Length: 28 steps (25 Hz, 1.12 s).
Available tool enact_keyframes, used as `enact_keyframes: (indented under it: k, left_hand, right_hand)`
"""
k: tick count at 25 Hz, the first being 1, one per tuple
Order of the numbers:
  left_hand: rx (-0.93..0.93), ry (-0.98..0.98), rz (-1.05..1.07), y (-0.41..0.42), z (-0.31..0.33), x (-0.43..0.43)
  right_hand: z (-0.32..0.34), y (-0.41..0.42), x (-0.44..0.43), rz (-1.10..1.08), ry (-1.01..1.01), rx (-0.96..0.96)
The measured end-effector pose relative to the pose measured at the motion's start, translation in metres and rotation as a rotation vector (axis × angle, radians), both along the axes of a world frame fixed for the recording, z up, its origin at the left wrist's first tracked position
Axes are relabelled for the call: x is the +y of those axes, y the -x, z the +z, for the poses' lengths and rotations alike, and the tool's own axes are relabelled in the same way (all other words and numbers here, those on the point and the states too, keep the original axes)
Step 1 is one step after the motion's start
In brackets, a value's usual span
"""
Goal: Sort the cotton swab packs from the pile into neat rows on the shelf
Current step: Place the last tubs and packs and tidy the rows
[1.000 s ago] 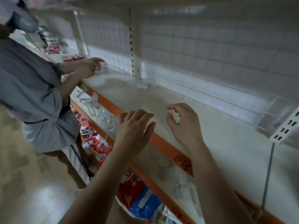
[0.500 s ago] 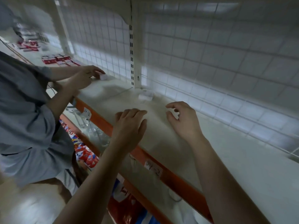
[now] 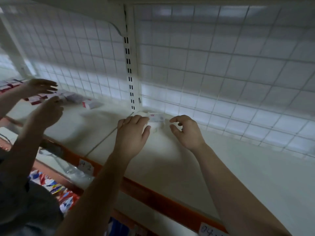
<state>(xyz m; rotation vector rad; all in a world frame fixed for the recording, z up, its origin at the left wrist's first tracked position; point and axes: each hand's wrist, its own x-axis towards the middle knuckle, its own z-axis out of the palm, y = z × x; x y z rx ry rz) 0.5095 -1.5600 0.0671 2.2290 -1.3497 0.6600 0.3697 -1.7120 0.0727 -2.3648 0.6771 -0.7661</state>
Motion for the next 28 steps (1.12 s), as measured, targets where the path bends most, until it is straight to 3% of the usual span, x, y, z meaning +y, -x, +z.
enact_keyframes:
  k: [8,13,20,28]
  left_hand:
    - [0.027,-0.075,-0.086,-0.085,-0.007,-0.031]
    - [0.081,-0.083,-0.113,-0.097,-0.025,-0.038]
    - [0.158,-0.041,-0.145,-0.100,-0.032,-0.040]
    - [0.196,-0.012,-0.163,-0.095,-0.031,-0.040]
  right_hand:
    - [-0.017,-0.074,-0.019,-0.103,-0.017,0.083]
    - [-0.026,-0.106,-0.032,-0.151,-0.071,0.110]
    - [-0.035,-0.106,-0.027,-0.129,-0.169,0.035]
    - [-0.035,-0.099,-0.016,-0.175,-0.134,-0.015]
